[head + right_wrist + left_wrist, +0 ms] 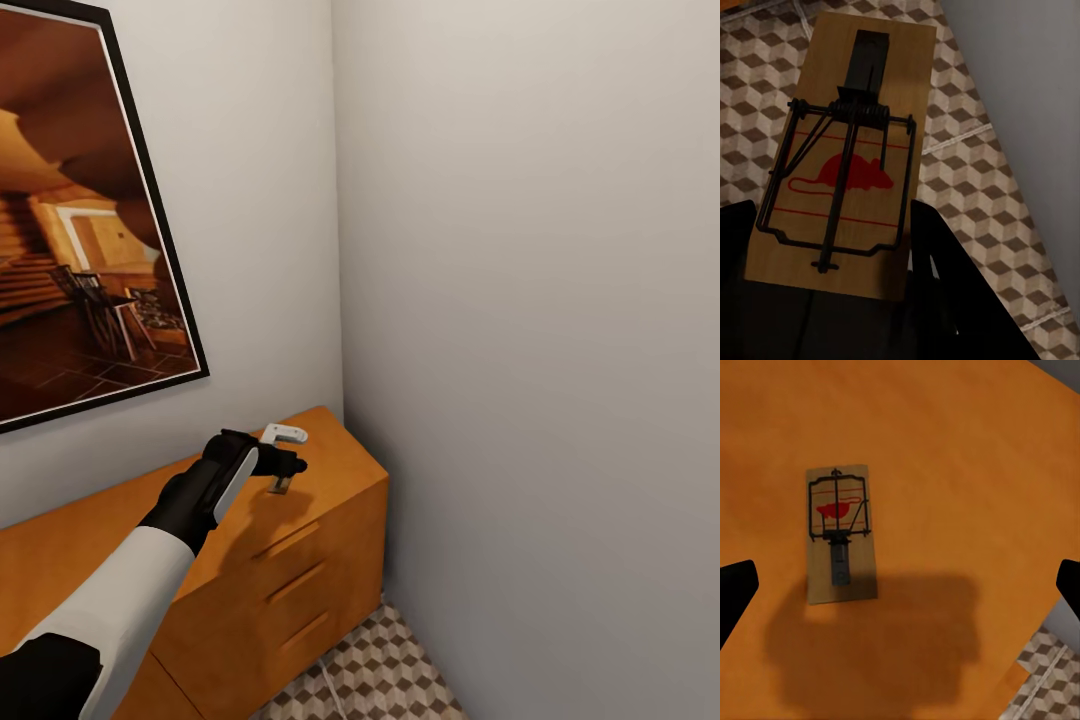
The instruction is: Take the four mousetraps from the cabinet in the bathroom and place them on the bathroom floor. Make sure all four end up on the same floor surface, and ensure that at least two of them are either under or directly next to the same bathroom sink.
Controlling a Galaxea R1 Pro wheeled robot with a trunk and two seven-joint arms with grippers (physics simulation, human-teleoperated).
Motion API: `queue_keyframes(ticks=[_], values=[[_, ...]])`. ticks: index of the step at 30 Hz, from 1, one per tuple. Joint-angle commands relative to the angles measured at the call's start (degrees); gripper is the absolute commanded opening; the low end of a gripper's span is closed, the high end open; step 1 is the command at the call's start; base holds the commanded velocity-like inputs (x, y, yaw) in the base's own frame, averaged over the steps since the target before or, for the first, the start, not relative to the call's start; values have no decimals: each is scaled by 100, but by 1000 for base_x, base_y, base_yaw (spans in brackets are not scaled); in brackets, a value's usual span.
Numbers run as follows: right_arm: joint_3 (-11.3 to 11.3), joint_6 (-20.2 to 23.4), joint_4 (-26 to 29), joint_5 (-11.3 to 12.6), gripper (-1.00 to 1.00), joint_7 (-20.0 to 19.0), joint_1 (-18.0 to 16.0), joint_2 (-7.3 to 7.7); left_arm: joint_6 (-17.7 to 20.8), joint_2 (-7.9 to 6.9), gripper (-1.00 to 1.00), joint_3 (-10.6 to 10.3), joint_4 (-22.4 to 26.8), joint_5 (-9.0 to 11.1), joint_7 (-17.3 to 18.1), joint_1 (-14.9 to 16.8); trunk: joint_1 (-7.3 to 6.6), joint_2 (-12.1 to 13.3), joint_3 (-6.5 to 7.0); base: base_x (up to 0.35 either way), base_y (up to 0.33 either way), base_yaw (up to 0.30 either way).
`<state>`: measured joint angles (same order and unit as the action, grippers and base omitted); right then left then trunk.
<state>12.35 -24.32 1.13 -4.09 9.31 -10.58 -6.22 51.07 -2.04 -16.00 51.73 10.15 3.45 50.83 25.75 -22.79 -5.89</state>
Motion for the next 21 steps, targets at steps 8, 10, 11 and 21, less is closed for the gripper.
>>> queue_keyframes(ticks=[8,10,11,21], values=[[32,-11,-7,-21,-100,35,-6,-2,6,-10,100,-17,-9,31,-3,6,4,-13,-13,0,0,0],[35,-11,-7,-21,-100,35,-6,-2,3,-12,100,-17,-11,31,-3,6,4,-13,-13,0,0,0],[36,-11,-7,-21,-100,35,-6,-3,3,-13,100,-17,-12,31,-2,6,4,-13,-13,0,0,0],[36,-11,-7,-21,-100,34,-6,-2,-94,-22,100,-10,-6,40,0,6,4,-13,-13,0,0,0]])
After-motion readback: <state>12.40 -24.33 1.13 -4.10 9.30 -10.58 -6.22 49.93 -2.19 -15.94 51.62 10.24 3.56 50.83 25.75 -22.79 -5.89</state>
